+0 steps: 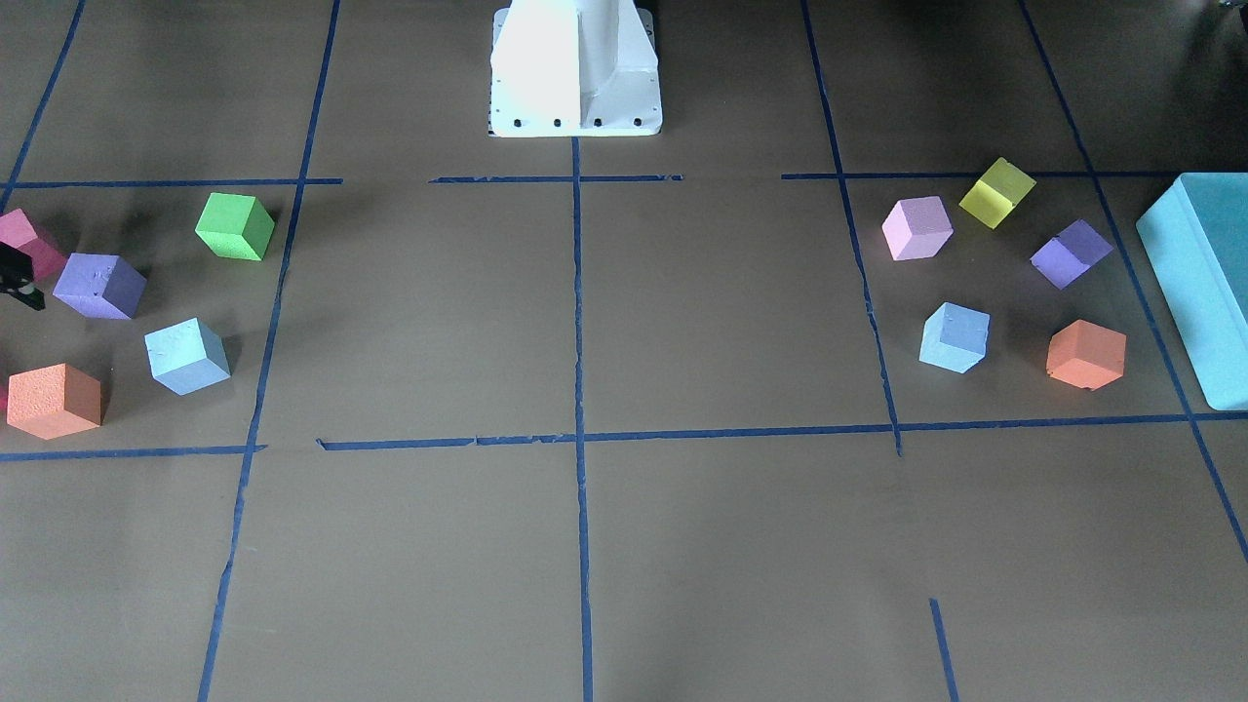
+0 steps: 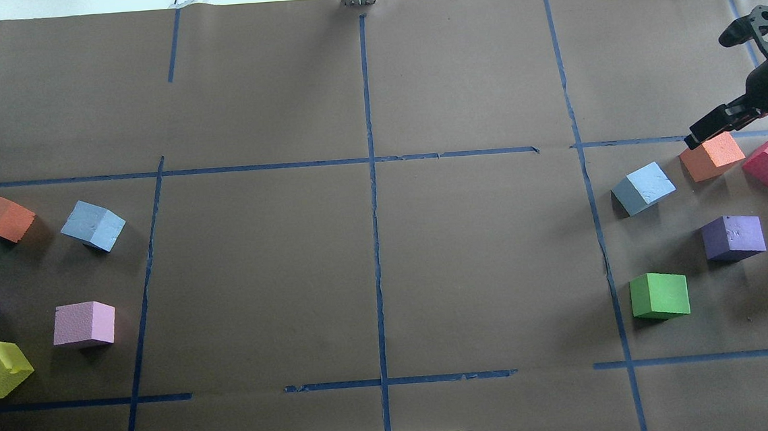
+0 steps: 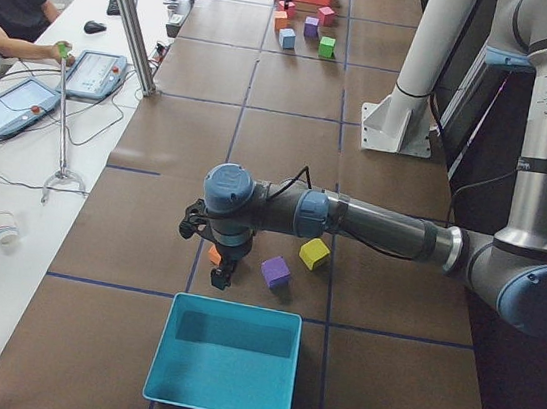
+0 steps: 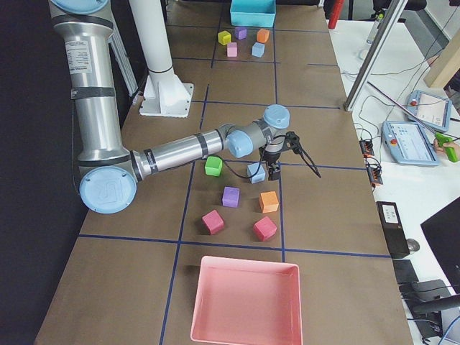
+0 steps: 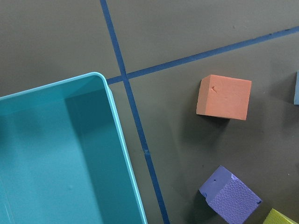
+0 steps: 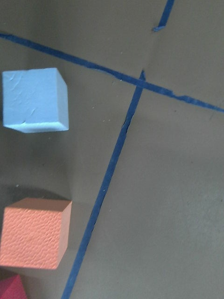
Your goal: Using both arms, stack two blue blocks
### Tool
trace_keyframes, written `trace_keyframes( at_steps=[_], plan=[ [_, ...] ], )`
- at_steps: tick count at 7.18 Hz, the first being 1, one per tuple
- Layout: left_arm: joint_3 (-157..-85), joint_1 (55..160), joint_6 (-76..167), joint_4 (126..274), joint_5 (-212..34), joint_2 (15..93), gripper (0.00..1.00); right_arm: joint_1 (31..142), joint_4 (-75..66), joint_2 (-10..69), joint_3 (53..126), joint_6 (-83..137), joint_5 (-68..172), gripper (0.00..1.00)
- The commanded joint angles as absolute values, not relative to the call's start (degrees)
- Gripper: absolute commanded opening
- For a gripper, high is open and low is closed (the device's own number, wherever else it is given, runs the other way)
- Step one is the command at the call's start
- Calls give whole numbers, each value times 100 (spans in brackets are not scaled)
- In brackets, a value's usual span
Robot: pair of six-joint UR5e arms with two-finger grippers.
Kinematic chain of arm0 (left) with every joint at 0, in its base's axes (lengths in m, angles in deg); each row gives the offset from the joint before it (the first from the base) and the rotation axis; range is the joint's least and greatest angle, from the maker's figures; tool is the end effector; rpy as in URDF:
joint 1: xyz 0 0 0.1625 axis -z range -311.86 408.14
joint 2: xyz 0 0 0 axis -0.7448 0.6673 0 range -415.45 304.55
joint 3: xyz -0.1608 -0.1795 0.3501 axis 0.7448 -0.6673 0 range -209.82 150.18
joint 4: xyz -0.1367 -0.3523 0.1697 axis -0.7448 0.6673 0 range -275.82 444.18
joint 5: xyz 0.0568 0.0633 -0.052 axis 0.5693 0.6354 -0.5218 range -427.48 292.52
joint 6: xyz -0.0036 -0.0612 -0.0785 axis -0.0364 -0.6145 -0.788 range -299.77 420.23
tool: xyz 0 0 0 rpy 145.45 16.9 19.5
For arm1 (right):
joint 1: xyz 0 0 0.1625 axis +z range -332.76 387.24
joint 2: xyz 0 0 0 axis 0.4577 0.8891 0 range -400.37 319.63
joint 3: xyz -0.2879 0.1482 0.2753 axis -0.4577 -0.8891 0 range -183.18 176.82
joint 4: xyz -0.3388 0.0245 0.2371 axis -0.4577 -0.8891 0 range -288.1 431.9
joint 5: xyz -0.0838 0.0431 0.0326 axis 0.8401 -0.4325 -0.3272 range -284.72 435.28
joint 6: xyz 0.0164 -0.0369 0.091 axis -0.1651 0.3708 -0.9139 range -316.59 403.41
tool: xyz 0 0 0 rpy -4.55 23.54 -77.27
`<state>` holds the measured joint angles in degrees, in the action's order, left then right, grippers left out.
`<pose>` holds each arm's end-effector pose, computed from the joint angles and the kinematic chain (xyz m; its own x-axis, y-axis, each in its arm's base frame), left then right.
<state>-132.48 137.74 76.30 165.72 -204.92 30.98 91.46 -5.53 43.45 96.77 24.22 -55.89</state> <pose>-0.0568 -0.4617 0.5910 0.6480 0.2891 -0.7047 -0.1939 0.9573 0.2144 -0.1764 -0.5211 0.4939 0.6358 -0.3183 0.7031 0.1827 0.9472 0.2636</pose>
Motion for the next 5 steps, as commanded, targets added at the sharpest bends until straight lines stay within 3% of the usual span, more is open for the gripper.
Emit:
trace_keyframes(
  at_steps=[1,5],
  plan=[
    [-13300,13770,7631,16574,-20485,3094,100,8720,272,4330,9255,1889,-5454,100],
    [-13353,13779,7631,16574,-20494,3103,100,8007,282,4215,9123,1370,-4751,99]
  ],
)
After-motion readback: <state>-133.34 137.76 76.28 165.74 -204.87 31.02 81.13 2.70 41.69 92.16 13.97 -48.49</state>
